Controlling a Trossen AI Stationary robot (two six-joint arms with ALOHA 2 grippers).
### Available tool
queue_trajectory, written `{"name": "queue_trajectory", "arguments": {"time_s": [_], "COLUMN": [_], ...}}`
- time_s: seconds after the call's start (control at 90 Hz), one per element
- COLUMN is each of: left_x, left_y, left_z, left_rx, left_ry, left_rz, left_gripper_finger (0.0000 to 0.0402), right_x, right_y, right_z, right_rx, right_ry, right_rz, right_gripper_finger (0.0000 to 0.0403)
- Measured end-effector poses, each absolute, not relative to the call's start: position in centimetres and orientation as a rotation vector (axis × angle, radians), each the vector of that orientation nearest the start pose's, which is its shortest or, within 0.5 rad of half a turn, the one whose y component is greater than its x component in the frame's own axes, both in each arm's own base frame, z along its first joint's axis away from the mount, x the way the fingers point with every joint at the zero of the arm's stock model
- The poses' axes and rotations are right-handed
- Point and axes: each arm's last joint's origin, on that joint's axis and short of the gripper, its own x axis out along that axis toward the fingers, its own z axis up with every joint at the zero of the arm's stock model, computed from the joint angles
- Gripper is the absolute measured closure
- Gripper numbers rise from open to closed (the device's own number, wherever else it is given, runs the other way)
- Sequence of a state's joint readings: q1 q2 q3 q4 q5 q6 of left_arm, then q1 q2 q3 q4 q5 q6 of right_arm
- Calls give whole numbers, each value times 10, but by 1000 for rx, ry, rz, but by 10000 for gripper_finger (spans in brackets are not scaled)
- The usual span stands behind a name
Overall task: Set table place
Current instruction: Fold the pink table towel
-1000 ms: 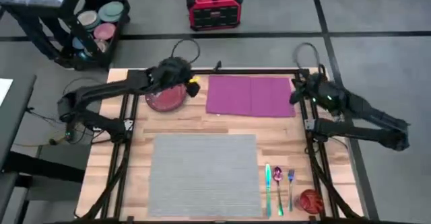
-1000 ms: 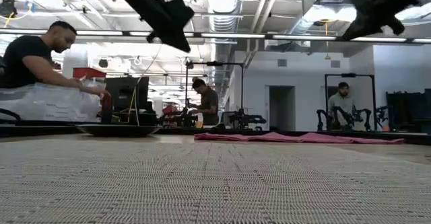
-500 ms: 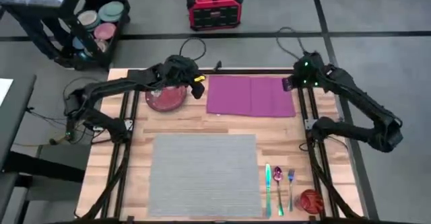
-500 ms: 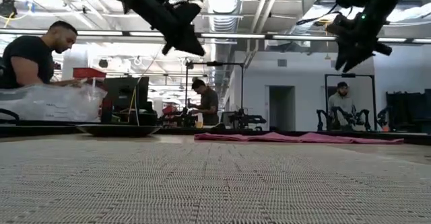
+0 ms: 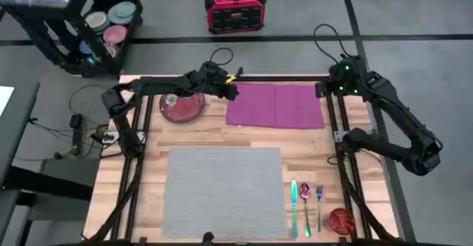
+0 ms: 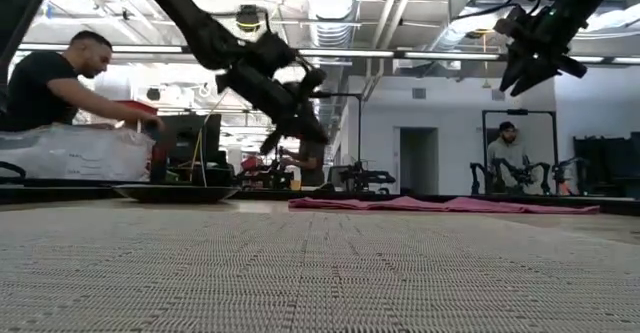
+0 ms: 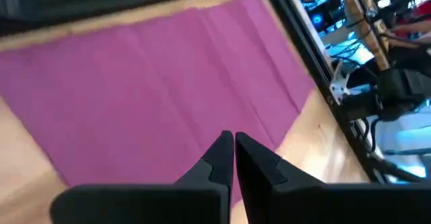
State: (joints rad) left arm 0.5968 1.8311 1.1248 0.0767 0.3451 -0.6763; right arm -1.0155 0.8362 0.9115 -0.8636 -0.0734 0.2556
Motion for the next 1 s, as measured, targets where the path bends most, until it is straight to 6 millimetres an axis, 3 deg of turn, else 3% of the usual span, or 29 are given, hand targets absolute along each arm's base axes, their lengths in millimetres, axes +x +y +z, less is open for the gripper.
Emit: {"name": "queue_trajectory", "arguments": {"time_s": [0.144, 0.289, 0.456, 0.611, 0.811, 1.0], "left_x": [333, 337, 323, 315, 328, 328], "left_y": [210, 210, 203, 207, 215, 218], "left_z": [172, 166, 159, 177, 210, 214], "left_rx": [-999, -1034, -1045, -945, -712, -734], "left_ry": [504, 491, 674, 764, 776, 777], "left_rz": [442, 440, 441, 456, 523, 541], "left_gripper_finger": [401, 401, 401, 402, 401, 401], "right_x": [80, 80, 79, 79, 80, 80], "right_y": [-125, -124, -123, -123, -122, -122], "right_z": [310, 311, 311, 310, 310, 310], "right_rx": [631, 619, 610, 594, 593, 595], "right_ry": [585, 584, 596, 614, 616, 616], "right_rz": [-980, -976, -970, -961, -943, -920], "right_gripper_finger": [289, 288, 288, 288, 288, 288]}}
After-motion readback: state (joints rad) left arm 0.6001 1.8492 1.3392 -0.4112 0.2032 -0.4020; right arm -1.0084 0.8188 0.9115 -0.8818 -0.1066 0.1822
